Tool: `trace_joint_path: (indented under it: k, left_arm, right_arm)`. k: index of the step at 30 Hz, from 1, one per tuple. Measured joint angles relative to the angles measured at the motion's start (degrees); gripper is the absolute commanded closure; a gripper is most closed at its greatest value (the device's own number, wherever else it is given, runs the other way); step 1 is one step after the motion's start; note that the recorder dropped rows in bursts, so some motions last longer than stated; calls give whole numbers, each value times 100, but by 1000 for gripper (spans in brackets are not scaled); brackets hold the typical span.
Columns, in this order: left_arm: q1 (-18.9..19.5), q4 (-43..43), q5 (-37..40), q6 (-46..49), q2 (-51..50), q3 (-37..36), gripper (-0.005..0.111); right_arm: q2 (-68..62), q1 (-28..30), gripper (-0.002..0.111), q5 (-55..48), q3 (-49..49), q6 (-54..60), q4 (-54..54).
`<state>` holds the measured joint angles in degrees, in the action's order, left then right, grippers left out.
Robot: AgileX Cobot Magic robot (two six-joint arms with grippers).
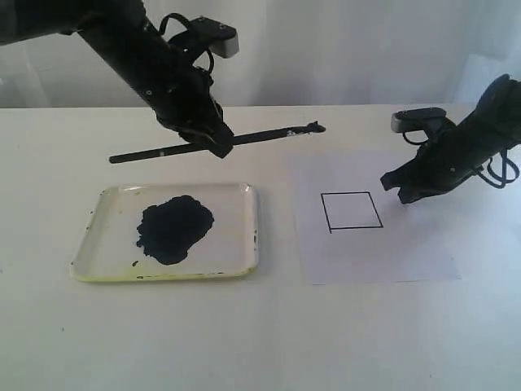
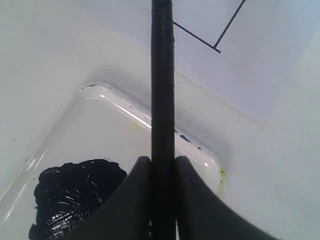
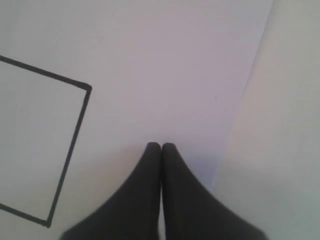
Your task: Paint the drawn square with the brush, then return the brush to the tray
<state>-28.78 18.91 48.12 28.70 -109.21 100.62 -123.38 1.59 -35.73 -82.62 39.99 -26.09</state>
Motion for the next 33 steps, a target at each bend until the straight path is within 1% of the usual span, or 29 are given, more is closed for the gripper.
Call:
trace_joint_path:
  k: [4, 6, 10, 12, 16, 24, 28, 30, 33]
  left_arm:
    - [0, 0, 15, 188, -85, 93, 107]
    - [0, 11, 39, 269, -90, 108, 107]
    - [0, -58, 124, 396, -138, 112, 107]
    - [0, -71, 193, 498, -210, 112, 107]
    - [0, -14, 160, 671, -346, 112, 107]
    - [0, 176, -146, 1196, -605, 112, 107]
    - [0, 247, -177, 1484, -707, 112, 107]
    - [0, 260, -215, 1557, -732, 112, 107]
    - [0, 260, -356, 1612, -744, 150, 107]
  right_arm:
    - [-51, 0, 108, 71, -2, 205, -65]
    - [-64, 0, 105, 83, -12, 272, -95]
    - [-64, 9, 92, 83, -12, 302, -95]
    - [-64, 9, 88, 83, -12, 302, -107]
    - [-64, 9, 87, 92, -12, 313, -117]
    - [-73, 9, 87, 106, -12, 324, -117]
    - [-73, 9, 85, 106, -12, 670, -117]
    - [-73, 9, 78, 117, -12, 845, -117]
    - [-86, 9, 65, 183, -12, 1004, -117]
